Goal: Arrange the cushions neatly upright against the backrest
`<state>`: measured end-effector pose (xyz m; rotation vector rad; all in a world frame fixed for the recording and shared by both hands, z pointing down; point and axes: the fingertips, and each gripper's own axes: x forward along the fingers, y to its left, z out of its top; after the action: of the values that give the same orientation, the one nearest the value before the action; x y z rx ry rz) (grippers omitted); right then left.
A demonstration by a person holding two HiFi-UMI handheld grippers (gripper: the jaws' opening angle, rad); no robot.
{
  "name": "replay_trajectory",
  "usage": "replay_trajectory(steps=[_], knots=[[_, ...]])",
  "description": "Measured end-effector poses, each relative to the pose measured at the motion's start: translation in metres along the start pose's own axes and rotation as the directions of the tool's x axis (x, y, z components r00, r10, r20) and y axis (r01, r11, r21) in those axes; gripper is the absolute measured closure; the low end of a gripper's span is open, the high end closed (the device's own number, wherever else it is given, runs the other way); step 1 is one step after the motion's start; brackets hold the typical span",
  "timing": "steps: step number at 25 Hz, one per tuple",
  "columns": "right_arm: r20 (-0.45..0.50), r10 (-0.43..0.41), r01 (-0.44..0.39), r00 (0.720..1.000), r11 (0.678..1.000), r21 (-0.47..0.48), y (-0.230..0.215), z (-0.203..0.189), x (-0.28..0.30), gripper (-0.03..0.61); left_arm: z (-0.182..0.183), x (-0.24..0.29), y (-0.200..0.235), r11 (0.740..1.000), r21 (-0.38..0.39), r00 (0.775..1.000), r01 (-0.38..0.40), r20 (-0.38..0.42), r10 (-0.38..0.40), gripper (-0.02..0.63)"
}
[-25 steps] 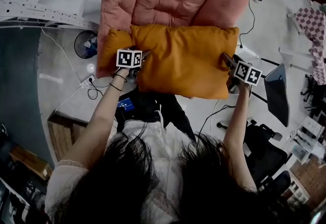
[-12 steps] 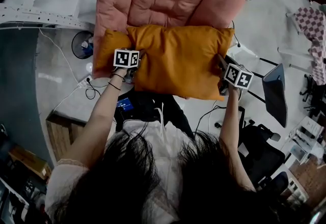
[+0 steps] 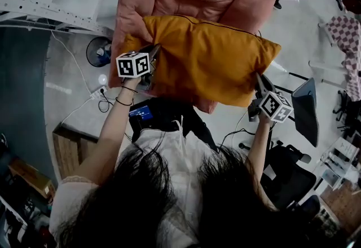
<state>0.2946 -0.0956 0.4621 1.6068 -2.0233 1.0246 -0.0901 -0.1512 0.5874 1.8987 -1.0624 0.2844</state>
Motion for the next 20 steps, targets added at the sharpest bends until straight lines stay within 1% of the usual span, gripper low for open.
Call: replay_trajectory(steps=[3, 4, 6, 9, 12, 16, 18, 20], knots=[[0.096, -0.007, 0.009, 0.995, 1.0, -0.015, 0.007, 0.037, -0.008, 0.526, 0.046, -0.006, -0.02, 0.99, 0.142, 1.0, 0.002, 0.026, -0.006, 0.574], [0.133, -0.008, 0.01, 0.991, 1.0, -0.015, 0.008, 0.053, -0.01, 0.528, 0.061, -0.007, -0.027, 0.985, 0.171, 0.999, 0.005, 0.038, -0.011, 0.575], [0.196, -0.006, 0.012, 0.98, 1.0, -0.025, 0.012, 0.084, -0.013, 0.529, 0.094, -0.013, -0.04, 0.984, 0.176, 0.994, 0.017, 0.099, -0.035, 0.578], [0.268, 0.019, -0.007, 0.963, 0.999, -0.045, 0.024, 0.12, -0.013, 0.529, 0.15, -0.029, -0.056, 0.986, 0.162, 0.972, 0.029, 0.226, -0.065, 0.578], [0.329, 0.066, -0.054, 0.942, 0.998, -0.046, 0.038, 0.146, -0.011, 0.529, 0.204, -0.046, -0.069, 0.976, 0.217, 0.944, 0.017, 0.319, -0.087, 0.578], [0.397, 0.103, -0.1, 0.912, 0.995, -0.028, 0.058, 0.171, 0.006, 0.53, 0.266, -0.057, -0.072, 0.951, 0.306, 0.911, -0.052, 0.404, -0.08, 0.578], [0.427, 0.112, -0.123, 0.897, 0.992, -0.001, 0.067, 0.175, 0.023, 0.529, 0.287, -0.058, -0.062, 0.945, 0.316, 0.897, -0.081, 0.437, -0.069, 0.578], [0.43, 0.097, -0.117, 0.898, 0.993, 0.02, 0.07, 0.171, 0.046, 0.53, 0.296, -0.056, -0.045, 0.95, 0.3, 0.892, -0.087, 0.448, -0.059, 0.578]])
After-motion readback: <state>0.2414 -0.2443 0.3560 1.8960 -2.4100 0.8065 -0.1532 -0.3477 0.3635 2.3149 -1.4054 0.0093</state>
